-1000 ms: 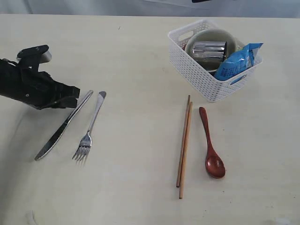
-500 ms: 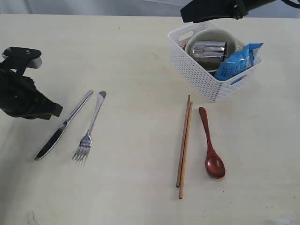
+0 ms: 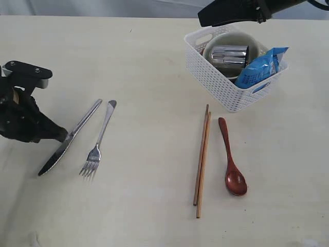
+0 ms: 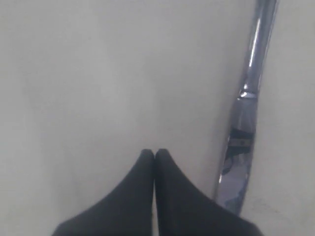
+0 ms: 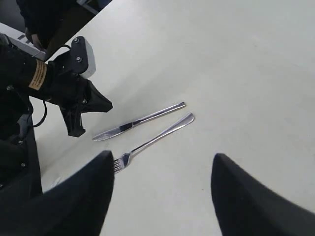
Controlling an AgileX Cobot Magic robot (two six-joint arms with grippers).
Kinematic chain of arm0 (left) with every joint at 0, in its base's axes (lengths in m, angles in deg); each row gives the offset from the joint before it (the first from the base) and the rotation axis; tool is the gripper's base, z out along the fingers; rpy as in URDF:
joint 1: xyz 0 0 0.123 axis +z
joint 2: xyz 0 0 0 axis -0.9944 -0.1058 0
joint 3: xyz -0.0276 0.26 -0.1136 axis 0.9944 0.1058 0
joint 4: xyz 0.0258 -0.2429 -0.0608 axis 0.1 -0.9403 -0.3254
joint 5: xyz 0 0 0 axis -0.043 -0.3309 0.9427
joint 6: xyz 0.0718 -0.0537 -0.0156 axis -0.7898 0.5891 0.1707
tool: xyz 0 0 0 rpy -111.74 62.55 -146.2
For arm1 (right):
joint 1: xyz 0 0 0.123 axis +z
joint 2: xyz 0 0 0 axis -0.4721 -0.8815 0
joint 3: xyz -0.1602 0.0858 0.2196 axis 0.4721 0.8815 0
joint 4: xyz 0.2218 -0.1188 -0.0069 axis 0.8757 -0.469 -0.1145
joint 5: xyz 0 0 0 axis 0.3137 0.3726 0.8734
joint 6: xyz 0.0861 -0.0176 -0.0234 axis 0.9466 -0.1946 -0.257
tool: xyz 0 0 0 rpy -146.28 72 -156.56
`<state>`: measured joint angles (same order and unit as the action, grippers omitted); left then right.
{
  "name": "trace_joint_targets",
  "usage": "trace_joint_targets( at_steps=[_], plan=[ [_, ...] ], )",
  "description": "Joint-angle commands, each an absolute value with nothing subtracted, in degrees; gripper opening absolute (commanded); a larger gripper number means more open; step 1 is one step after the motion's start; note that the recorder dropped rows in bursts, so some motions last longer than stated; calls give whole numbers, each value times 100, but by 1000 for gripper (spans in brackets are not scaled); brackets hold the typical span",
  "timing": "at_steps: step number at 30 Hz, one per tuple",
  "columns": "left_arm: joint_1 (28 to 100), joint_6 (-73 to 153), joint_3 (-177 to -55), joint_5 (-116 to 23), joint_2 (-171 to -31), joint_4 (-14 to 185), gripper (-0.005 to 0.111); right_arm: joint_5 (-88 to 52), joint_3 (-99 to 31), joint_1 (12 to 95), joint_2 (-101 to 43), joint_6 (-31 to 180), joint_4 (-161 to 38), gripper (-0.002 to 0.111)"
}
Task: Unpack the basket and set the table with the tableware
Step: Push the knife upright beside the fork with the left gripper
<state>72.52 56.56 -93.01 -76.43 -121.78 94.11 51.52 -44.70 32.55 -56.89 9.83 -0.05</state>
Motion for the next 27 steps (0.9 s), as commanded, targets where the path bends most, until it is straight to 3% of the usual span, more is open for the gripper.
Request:
trace_joint_targets(
  at_steps=[1,27],
  plan=[
    [6838,5781,-9282,-7786,-12125,9473,0,5171,-4448,3246,-5641,914,67,56],
    [6675,6348,-9282,-8045,-12601,9539,0,5171,-4448,3246,-5641,914,110,56]
  ],
)
